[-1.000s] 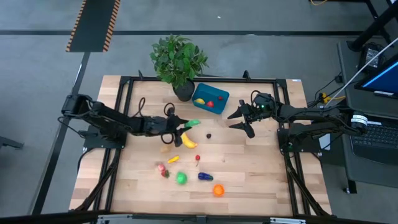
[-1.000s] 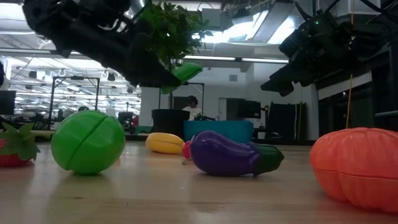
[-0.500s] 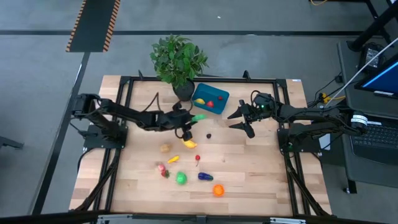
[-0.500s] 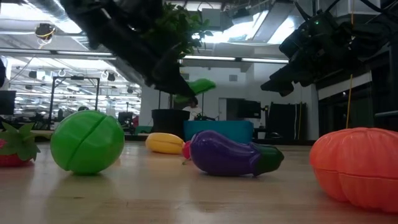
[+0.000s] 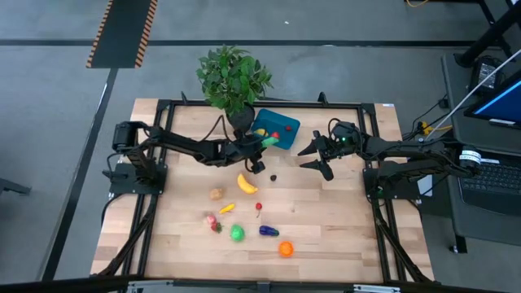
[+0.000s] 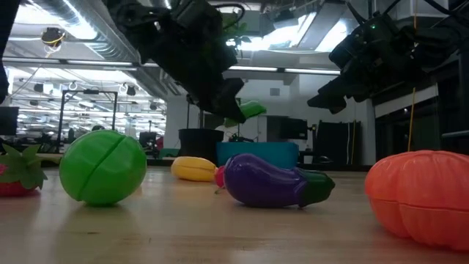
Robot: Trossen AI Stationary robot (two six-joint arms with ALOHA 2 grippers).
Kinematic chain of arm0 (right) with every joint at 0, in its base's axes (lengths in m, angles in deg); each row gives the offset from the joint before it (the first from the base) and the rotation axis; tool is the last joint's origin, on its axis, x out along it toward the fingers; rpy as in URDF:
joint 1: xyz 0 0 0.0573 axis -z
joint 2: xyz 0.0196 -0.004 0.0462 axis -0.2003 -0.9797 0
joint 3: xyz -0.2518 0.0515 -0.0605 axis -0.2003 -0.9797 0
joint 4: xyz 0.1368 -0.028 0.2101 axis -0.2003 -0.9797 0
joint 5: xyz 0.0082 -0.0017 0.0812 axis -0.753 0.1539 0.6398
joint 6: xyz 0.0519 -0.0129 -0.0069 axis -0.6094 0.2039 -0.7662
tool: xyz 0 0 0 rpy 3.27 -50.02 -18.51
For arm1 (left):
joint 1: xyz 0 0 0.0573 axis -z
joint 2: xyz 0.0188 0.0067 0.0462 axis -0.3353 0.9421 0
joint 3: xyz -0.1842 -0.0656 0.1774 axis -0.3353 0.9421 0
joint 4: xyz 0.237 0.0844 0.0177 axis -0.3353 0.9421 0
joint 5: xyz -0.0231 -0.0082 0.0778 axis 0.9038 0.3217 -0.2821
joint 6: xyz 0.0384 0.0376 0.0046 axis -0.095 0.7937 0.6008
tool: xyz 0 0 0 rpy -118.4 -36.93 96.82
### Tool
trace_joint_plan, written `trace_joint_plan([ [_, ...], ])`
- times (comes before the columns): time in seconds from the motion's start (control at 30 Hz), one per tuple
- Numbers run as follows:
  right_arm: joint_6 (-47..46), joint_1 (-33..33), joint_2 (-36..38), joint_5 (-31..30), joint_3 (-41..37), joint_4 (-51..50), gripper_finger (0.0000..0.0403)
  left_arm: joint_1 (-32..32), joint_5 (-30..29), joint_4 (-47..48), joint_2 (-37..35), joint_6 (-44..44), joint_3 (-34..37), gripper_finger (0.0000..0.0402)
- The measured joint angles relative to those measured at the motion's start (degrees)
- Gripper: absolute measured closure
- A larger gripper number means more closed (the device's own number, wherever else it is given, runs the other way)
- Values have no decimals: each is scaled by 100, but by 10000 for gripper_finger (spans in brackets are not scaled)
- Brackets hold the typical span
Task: Pick and placing Produce into tupperware
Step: Put the green peas into the blue container
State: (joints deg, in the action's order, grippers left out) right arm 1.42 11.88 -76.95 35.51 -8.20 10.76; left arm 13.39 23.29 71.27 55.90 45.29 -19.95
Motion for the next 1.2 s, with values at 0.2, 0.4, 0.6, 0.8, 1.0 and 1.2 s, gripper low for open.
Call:
trace_joint_plan([
  [0.2,0,1,0,1,0,0,175,-136,-49,19,74,121,-81,283],
  [0.4,0,0,0,1,0,0,175,-239,-165,0,74,142,-81,283],
  [0.6,0,1,0,2,0,0,175,-336,-164,-198,74,145,-81,283],
  [0.8,0,1,0,2,0,2,175,-423,-163,-346,74,147,-83,283],
  [1.0,0,0,0,2,0,4,175,-434,-162,-721,179,153,-90,283],
  [1.2,0,1,0,0,0,7,175,-469,-165,-960,778,535,-402,283],
])
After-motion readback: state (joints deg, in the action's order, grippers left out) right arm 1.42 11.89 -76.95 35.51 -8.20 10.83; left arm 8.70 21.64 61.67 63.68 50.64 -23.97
